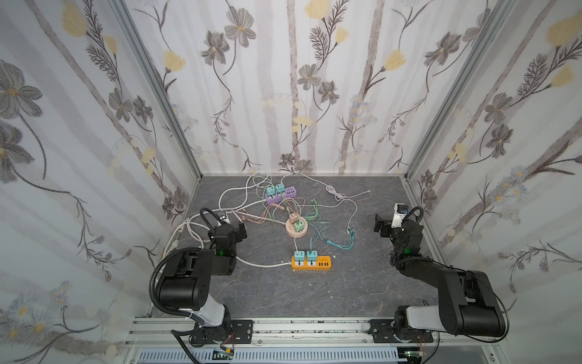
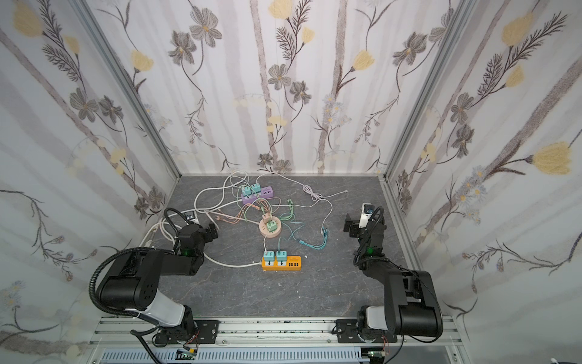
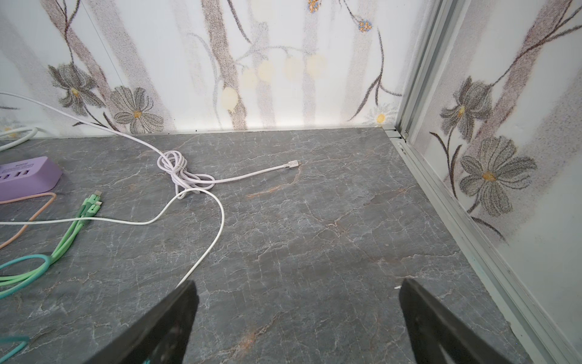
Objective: Insert the plug
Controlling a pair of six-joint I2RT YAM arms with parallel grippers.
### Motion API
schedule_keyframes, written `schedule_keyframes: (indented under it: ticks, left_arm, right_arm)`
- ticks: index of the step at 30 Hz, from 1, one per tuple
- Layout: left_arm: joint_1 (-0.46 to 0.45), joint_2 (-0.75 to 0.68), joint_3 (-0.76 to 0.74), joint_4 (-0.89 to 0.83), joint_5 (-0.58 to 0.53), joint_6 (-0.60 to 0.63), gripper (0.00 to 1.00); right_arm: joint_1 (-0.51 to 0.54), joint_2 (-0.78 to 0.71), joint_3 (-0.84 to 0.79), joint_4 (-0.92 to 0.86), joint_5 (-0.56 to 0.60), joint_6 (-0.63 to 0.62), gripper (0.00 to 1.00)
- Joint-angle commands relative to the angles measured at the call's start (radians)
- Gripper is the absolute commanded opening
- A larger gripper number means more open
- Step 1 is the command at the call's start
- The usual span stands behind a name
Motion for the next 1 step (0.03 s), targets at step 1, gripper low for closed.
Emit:
schedule_keyframes:
  ticks: [1]
  left_arm:
    - [0.001, 0.002, 0.003, 0.059, 0.008, 0.003, 1.0]
  right_arm:
    - [0.004, -0.001, 0.0, 0.043, 0.009, 0.0, 0.99]
